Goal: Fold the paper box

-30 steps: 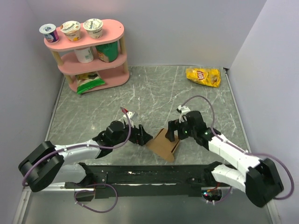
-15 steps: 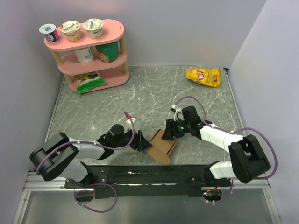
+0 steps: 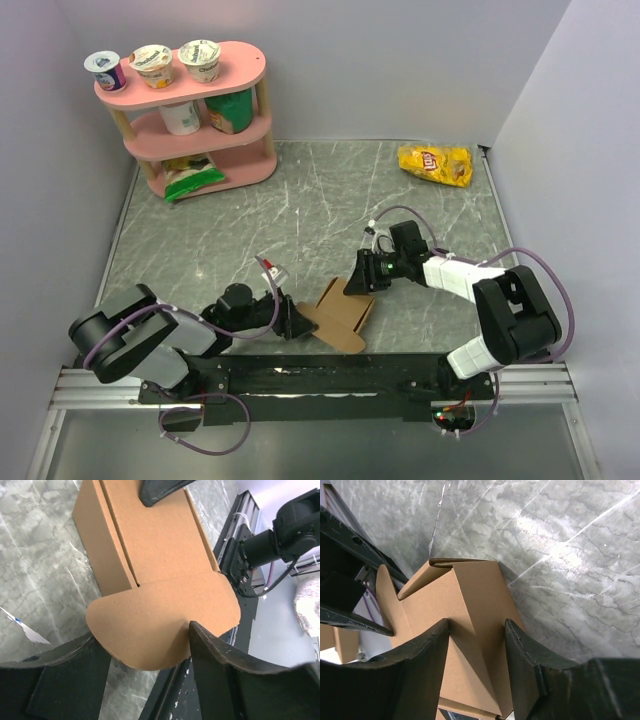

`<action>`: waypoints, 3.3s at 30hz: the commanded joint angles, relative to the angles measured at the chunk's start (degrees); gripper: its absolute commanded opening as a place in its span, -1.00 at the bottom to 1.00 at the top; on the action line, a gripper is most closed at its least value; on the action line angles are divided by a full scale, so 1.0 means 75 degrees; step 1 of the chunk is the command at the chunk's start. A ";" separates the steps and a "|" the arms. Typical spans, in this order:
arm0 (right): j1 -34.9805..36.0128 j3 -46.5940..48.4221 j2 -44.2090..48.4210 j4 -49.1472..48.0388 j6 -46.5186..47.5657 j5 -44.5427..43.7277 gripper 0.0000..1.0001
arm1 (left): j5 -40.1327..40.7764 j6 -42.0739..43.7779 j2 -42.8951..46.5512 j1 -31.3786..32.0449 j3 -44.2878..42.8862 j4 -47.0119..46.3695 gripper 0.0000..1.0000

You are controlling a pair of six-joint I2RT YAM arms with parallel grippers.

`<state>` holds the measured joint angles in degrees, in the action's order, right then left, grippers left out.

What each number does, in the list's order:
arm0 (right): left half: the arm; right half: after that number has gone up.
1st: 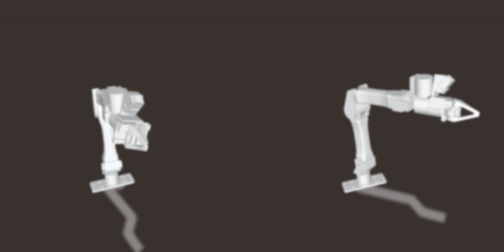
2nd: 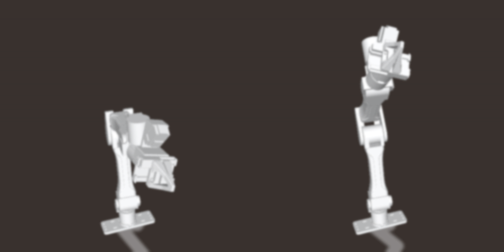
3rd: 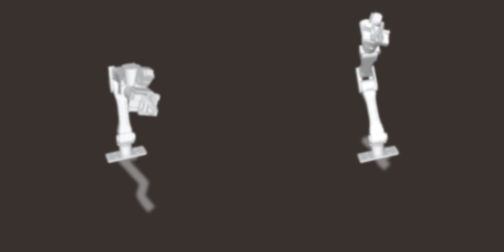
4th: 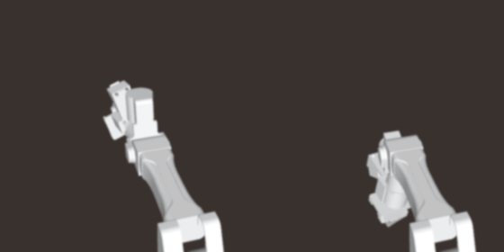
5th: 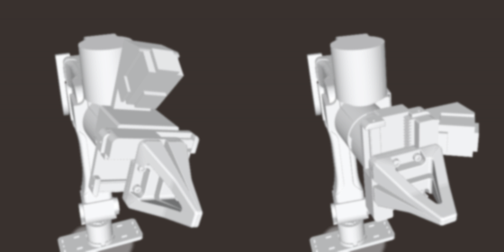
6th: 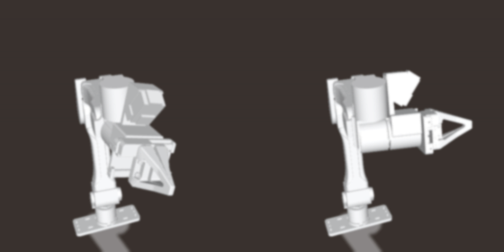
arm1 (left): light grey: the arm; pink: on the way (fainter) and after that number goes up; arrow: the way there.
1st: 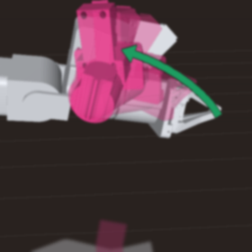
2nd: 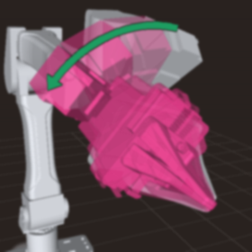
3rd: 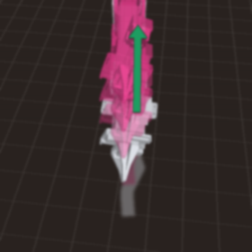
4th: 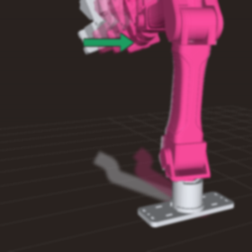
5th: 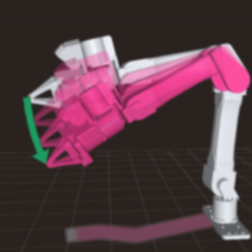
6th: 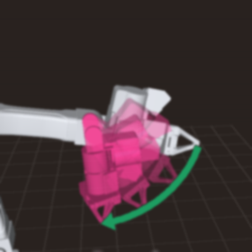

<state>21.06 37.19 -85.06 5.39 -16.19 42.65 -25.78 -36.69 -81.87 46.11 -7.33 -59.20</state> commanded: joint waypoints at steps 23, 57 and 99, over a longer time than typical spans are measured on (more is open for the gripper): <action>-0.0054 0.0514 -0.1010 0.0523 0.0388 0.0559 -0.07 | 0.2745 0.1809 -0.1459 0.2042 -0.1037 -0.0488 0.09; 0.0016 0.0574 0.1539 0.1228 0.0915 -0.0892 0.99 | 0.6192 0.2419 -0.0546 0.3708 -0.0593 -0.0345 0.01; 0.4915 0.0385 0.1182 -0.0368 0.6998 -0.6052 1.00 | 0.4504 0.1868 -0.0803 0.2419 -0.0018 -0.1036 -0.04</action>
<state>57.39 36.95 -74.54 5.15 32.60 -3.46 10.31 -22.24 -87.18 65.01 -7.70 -62.81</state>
